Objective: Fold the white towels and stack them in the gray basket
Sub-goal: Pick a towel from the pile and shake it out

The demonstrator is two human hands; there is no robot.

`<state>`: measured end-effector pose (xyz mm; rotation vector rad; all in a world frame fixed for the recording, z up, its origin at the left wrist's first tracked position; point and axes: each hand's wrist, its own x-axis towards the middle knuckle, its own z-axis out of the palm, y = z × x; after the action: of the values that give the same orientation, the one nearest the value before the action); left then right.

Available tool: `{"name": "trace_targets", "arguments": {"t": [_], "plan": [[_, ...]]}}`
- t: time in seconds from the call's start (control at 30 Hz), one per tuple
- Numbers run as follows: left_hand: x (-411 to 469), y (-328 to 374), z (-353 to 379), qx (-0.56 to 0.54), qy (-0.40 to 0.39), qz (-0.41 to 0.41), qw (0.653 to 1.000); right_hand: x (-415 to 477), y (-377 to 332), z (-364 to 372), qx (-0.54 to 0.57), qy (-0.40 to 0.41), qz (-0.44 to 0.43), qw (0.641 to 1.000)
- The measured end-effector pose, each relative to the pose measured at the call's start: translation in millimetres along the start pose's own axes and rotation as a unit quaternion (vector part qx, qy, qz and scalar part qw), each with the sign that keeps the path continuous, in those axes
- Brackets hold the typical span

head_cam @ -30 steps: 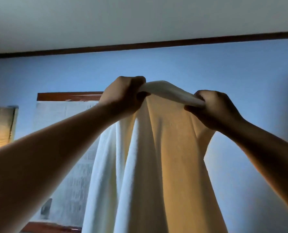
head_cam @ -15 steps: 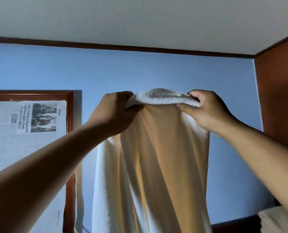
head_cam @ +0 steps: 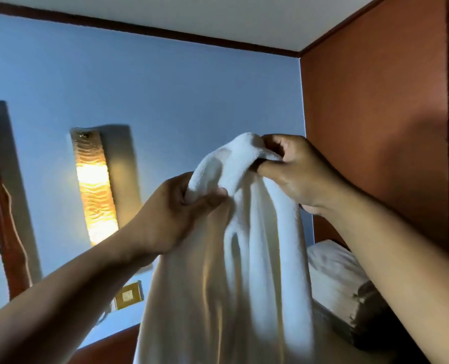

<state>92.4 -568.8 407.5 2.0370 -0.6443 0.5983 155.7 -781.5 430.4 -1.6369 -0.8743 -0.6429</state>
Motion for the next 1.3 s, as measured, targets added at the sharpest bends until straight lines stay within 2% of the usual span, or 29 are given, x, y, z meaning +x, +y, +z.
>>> {"name": "trace_targets", "arguments": {"t": [0.1,0.2,0.37,0.5,0.57,0.67,0.73,0.8,0.83,0.9,0.93,0.97,1.0,1.07,1.13,1.23,1.3], "plan": [[-6,-2,59,-0.07,-0.035,-0.043,0.996,-34,29,-33,-0.028,-0.034,0.021,0.999],[-5,-12,112,-0.155,-0.022,-0.084,0.984,-68,72,-64,-0.024,-0.065,0.071,0.995],[6,-41,193,-0.152,0.083,-0.132,0.976,-135,154,-103,0.004,-0.144,0.182,0.973],[-15,-61,226,-0.113,0.147,-0.172,0.968,-209,218,-116,0.086,-0.191,0.301,0.93],[-33,-77,219,-0.092,0.225,-0.213,0.946,-246,251,-125,0.079,-0.215,0.359,0.905],[-75,-100,197,-0.076,0.338,-0.269,0.899,-298,296,-138,0.006,-0.202,0.388,0.899],[-107,-113,191,-0.021,0.374,-0.293,0.88,-322,317,-138,-0.003,-0.166,0.406,0.899],[-138,-118,201,0.056,0.356,-0.297,0.884,-330,320,-130,-0.013,-0.135,0.41,0.902],[-151,-119,215,0.086,0.312,-0.293,0.9,-329,314,-123,-0.015,-0.137,0.399,0.907],[-167,-115,259,0.107,0.141,-0.309,0.934,-318,291,-108,-0.007,-0.176,0.343,0.923],[-171,-112,284,0.098,0.053,-0.321,0.941,-311,276,-100,0.0,-0.21,0.297,0.932],[-176,-112,307,0.082,-0.012,-0.321,0.943,-305,260,-91,0.014,-0.247,0.252,0.936],[-181,-115,324,0.069,-0.039,-0.315,0.946,-301,248,-83,0.029,-0.28,0.214,0.936],[-185,-121,337,0.06,-0.025,-0.322,0.945,-295,237,-71,0.05,-0.308,0.166,0.935],[-185,-123,328,0.078,0.033,-0.323,0.943,-292,246,-65,0.004,-0.319,0.148,0.936],[-183,-123,301,0.122,0.106,-0.313,0.936,-308,281,-56,-0.153,-0.389,0.164,0.893],[-182,-125,282,0.13,0.159,-0.329,0.922,-334,310,-54,-0.17,-0.378,0.21,0.886]]}}
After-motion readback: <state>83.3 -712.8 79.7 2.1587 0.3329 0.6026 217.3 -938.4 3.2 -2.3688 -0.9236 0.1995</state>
